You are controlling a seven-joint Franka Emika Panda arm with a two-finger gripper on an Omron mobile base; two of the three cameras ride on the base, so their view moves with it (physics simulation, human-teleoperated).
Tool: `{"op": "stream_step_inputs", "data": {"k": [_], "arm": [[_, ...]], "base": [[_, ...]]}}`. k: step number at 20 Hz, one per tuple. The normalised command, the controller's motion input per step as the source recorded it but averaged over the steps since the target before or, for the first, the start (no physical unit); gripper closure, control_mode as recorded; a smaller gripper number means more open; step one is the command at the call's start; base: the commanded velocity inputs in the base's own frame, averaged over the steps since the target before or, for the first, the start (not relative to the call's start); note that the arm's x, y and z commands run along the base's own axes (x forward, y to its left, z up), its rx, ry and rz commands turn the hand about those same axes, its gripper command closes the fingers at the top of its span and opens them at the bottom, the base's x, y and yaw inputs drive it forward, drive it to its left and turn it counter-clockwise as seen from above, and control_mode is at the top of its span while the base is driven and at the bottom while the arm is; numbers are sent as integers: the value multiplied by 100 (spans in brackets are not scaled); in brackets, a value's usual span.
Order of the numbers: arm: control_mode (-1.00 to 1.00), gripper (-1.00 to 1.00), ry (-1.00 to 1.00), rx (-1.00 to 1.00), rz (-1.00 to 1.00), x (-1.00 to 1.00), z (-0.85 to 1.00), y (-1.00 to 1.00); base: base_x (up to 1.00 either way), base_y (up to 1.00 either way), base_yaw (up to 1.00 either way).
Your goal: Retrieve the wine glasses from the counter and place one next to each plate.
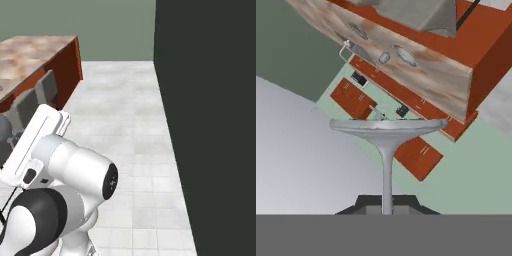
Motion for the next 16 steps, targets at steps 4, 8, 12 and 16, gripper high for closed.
{"op": "stream_step_inputs", "data": {"k": [4,8,12,16], "arm": [[100,100,0,0,0,0,0,0],[100,100,0,0,0,0,0,0],[100,100,0,0,0,0,0,0],[100,100,0,0,0,0,0,0]], "base": [[99,-33,69],[98,-31,70],[95,-28,73],[96,-34,72]]}}
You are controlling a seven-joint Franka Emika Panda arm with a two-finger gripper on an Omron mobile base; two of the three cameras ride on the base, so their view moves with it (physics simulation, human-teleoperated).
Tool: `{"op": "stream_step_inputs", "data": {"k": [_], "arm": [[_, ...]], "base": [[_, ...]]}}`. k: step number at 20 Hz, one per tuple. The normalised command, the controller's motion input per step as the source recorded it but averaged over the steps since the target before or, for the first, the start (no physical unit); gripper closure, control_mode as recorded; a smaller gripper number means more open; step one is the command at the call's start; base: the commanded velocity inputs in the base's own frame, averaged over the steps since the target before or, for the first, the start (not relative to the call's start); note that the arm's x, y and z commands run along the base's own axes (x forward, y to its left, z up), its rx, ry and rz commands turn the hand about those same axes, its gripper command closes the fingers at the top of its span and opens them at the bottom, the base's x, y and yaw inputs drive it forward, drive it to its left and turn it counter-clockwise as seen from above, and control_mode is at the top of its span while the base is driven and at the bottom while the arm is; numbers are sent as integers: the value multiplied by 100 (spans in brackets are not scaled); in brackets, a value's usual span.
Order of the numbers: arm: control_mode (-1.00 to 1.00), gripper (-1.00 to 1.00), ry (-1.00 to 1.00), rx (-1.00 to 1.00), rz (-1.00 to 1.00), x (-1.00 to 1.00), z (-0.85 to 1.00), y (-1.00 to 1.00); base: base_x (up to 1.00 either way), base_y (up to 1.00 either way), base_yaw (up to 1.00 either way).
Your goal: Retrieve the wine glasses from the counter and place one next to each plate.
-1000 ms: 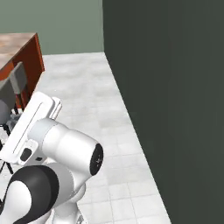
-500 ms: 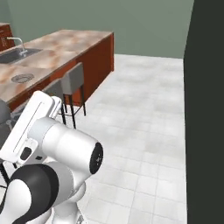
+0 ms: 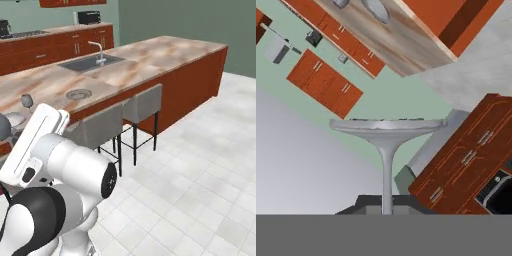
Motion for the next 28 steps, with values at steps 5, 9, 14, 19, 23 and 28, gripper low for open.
{"op": "stream_step_inputs", "data": {"k": [5,9,14,19,23,28], "arm": [[100,100,0,0,0,0,0,0],[100,100,0,0,0,0,0,0],[100,100,0,0,0,0,0,0],[100,100,0,0,0,0,0,0],[100,100,0,0,0,0,0,0],[100,100,0,0,0,0,0,0]], "base": [[72,-76,55],[36,-100,43],[34,-70,60],[30,-26,69],[45,-62,55],[36,-68,54]]}}
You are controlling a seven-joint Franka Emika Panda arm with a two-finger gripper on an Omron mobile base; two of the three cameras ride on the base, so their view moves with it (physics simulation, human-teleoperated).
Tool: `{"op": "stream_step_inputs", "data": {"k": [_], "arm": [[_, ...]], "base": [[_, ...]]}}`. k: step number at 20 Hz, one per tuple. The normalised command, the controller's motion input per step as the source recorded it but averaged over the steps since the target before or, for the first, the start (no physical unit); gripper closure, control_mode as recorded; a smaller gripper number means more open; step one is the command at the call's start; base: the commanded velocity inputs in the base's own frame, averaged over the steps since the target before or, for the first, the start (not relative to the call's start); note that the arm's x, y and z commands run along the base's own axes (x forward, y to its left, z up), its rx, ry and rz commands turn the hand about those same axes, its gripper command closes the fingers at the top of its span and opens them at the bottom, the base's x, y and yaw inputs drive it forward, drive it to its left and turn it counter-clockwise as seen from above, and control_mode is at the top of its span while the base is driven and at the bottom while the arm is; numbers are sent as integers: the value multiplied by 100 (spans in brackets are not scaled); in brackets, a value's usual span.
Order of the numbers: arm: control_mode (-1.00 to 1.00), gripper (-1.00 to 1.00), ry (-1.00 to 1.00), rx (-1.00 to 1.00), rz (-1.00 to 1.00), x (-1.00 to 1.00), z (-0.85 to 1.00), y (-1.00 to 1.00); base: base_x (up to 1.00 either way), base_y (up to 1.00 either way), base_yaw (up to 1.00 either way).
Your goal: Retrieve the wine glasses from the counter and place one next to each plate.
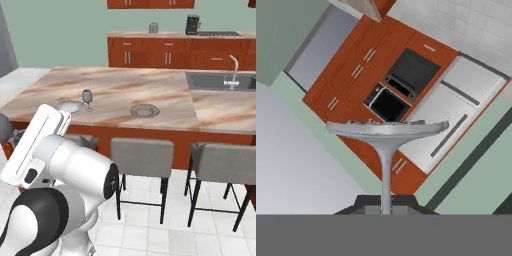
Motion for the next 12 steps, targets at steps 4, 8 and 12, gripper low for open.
{"op": "stream_step_inputs", "data": {"k": [4,8,12], "arm": [[100,100,0,0,0,0,0,0],[100,100,0,0,0,0,0,0],[100,100,0,0,0,0,0,0]], "base": [[35,-59,60],[70,-86,45],[98,-95,10]]}}
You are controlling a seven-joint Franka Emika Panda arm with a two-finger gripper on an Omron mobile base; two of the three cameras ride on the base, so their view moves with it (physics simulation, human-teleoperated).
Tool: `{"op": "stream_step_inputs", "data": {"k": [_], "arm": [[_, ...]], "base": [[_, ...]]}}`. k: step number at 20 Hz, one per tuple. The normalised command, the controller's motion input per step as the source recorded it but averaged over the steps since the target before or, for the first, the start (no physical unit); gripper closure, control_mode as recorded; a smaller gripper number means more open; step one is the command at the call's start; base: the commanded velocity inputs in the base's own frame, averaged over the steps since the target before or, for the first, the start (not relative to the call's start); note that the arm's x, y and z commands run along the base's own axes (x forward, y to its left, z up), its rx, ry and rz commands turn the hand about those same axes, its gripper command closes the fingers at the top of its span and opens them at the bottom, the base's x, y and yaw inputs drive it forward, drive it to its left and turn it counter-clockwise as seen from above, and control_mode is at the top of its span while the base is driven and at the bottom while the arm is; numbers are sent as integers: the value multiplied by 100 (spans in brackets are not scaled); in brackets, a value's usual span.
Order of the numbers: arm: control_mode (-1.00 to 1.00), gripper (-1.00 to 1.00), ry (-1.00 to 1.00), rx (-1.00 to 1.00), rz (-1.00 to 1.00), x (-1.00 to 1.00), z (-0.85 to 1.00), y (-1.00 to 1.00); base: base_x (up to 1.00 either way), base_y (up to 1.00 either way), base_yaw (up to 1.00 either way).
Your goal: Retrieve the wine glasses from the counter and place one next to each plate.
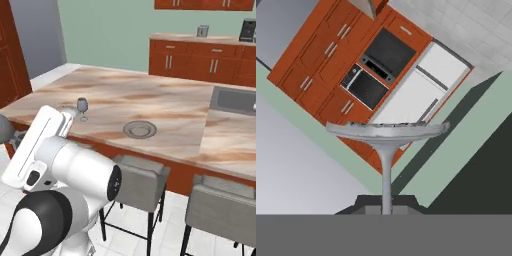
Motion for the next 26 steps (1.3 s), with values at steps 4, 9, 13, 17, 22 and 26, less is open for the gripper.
{"op": "stream_step_inputs", "data": {"k": [4,9,13,17,22,26], "arm": [[100,100,0,0,0,0,0,0],[100,100,0,0,0,0,0,0],[100,100,0,0,0,0,0,0],[100,100,0,0,0,0,0,0],[100,100,0,0,0,0,0,0],[100,100,0,0,0,0,0,0]], "base": [[96,-84,-28],[97,-27,-30],[100,0,-7],[100,-9,-2],[96,-37,-18],[100,-25,-23]]}}
